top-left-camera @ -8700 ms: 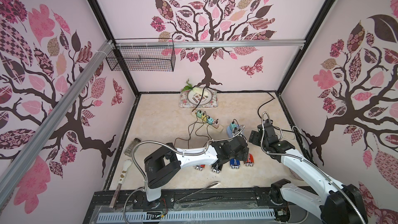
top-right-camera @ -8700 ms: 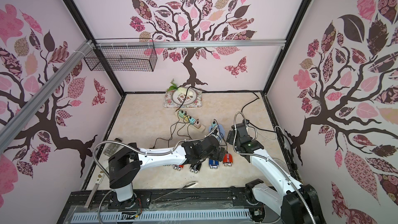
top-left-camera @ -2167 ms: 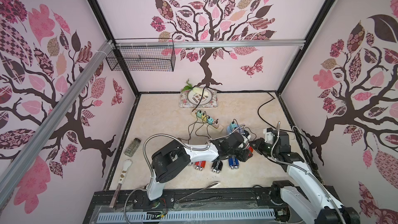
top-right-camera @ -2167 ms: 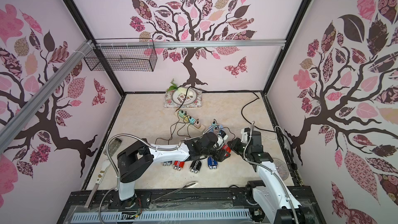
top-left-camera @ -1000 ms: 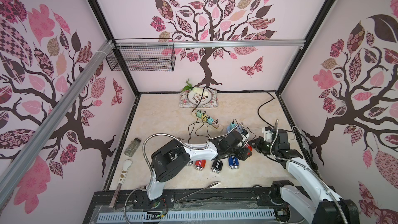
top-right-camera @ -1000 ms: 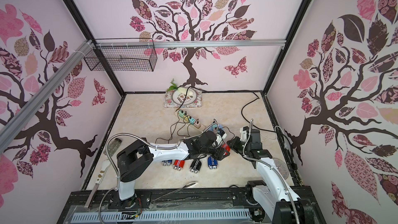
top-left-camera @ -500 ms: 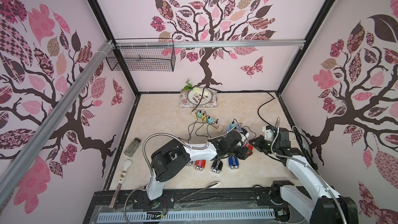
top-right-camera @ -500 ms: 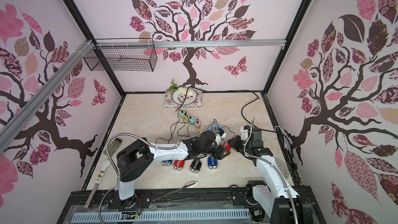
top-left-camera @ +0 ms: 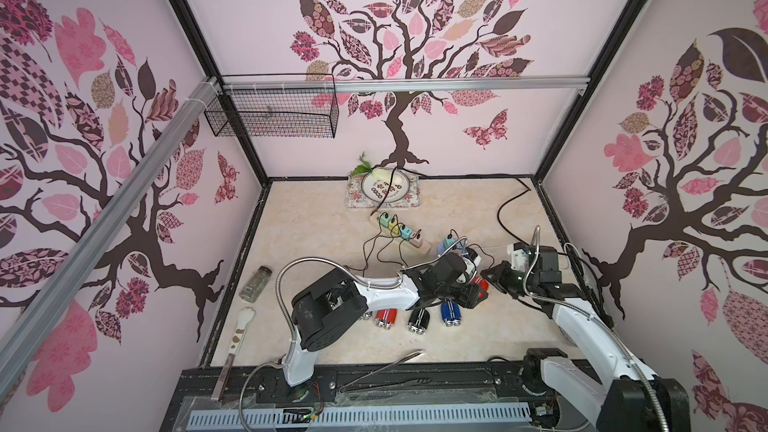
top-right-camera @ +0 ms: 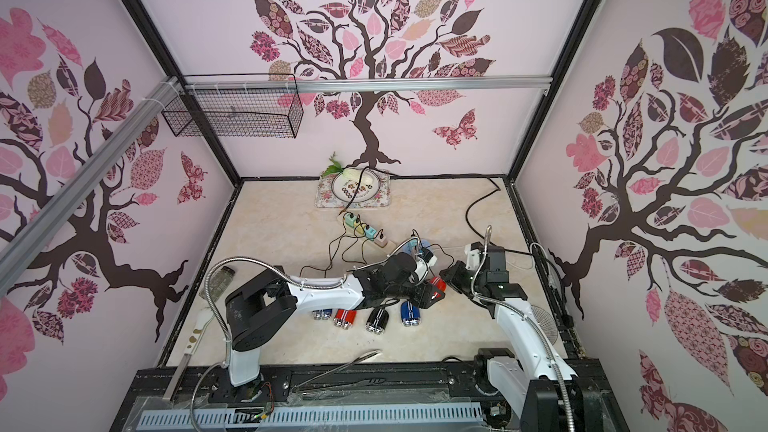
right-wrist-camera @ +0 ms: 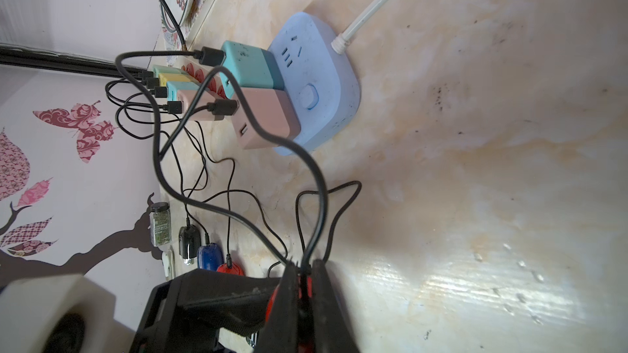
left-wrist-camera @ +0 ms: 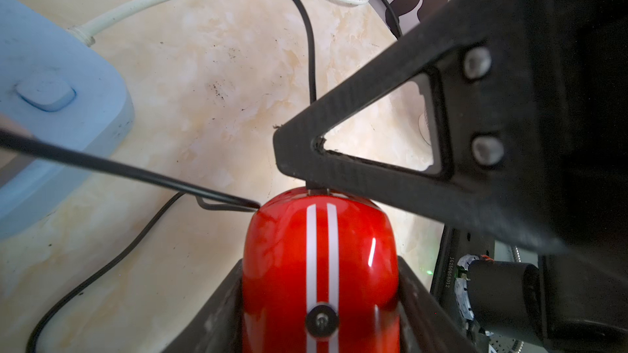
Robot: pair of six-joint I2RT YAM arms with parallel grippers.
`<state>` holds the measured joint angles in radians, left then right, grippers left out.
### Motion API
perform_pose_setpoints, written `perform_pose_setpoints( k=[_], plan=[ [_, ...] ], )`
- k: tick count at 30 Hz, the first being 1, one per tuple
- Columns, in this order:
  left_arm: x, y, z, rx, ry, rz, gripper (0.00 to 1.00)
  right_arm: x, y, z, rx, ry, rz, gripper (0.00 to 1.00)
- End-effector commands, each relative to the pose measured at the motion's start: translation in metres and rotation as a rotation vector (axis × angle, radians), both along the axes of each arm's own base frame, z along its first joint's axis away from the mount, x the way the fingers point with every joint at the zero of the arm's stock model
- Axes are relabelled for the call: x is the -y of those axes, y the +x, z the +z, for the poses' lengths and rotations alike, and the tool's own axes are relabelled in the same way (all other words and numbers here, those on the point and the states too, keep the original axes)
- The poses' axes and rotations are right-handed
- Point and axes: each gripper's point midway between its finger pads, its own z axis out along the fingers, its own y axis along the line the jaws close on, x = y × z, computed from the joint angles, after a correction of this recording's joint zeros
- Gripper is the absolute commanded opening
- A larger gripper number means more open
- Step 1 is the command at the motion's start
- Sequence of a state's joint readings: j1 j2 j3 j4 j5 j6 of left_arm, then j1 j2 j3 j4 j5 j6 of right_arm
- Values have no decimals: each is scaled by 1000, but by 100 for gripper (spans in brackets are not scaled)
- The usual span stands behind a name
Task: Unplug the electric shaver
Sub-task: Remove the charging cable from the electric shaver, then place the electric shaver at the center of the board.
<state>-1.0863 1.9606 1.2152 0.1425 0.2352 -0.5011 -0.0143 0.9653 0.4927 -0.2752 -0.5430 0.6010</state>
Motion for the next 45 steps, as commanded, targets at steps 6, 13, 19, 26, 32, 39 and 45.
perform_pose_setpoints(
  k=[6, 13, 19, 26, 32, 39, 45],
  plan=[
    [3, -35, 4, -29, 9, -107, 34, 33, 31, 30, 136, -134, -123, 7],
    [4, -40, 5, -29, 6, -121, 34, 33, 33, 32, 140, -131, -129, 7],
    [12, -39, 7, -22, 0, -115, 34, 34, 33, 31, 136, -128, -134, 7],
    [27, -33, -7, -17, 91, -48, 34, 38, 37, 12, 85, -134, -162, 8],
    [27, -19, -23, -19, 190, 52, 34, 41, 43, 2, 66, -137, -183, 8],
    [24, -11, -45, -50, 275, 128, 34, 42, 49, -18, 25, -122, -202, 8],
    [23, -9, -54, -68, 314, 153, 37, 40, 51, -31, -2, -105, -204, 9]
  ],
)
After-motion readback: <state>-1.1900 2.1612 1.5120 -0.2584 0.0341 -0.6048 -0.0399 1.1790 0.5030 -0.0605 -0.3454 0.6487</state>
